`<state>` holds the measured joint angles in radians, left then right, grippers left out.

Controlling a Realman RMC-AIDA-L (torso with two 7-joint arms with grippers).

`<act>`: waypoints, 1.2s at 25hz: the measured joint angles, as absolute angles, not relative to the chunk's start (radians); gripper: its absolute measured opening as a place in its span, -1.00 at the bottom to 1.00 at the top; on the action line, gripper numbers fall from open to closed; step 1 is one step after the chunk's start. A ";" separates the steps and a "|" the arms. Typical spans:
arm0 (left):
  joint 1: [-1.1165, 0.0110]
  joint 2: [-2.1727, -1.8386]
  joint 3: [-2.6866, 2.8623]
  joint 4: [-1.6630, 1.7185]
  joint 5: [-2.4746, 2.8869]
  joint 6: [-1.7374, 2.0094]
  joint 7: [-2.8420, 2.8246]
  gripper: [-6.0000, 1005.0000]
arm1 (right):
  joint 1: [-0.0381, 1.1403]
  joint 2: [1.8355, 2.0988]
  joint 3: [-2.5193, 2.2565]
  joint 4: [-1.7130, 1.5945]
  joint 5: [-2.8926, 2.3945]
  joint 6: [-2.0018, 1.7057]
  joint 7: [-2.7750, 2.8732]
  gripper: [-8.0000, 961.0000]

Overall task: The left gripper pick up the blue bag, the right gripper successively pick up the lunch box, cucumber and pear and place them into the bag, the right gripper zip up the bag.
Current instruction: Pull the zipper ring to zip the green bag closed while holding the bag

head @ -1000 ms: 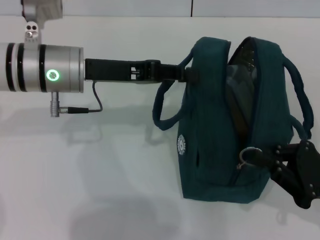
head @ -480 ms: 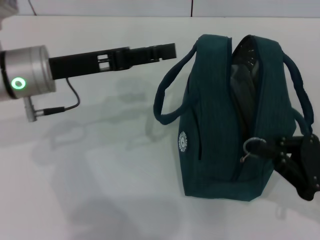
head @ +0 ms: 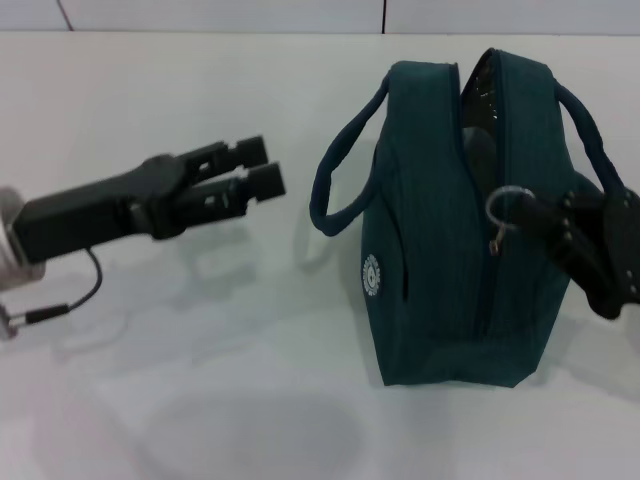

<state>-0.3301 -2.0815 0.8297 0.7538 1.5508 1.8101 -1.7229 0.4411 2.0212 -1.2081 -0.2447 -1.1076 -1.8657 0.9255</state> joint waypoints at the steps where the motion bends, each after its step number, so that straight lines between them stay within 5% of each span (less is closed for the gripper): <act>1: -0.318 -2.082 0.831 0.744 1.551 1.819 -1.698 0.77 | 0.448 2.023 -1.208 -0.245 -1.100 -1.861 0.925 -0.94; 13: -0.263 -2.083 0.828 0.500 1.561 1.830 -1.346 0.77 | 0.528 2.026 -1.217 -0.242 -1.019 -1.790 0.928 -0.94; 30: -0.370 -2.093 0.842 0.237 1.457 1.645 -1.102 0.77 | 0.648 2.029 -1.246 -0.243 -1.018 -1.685 0.925 -0.94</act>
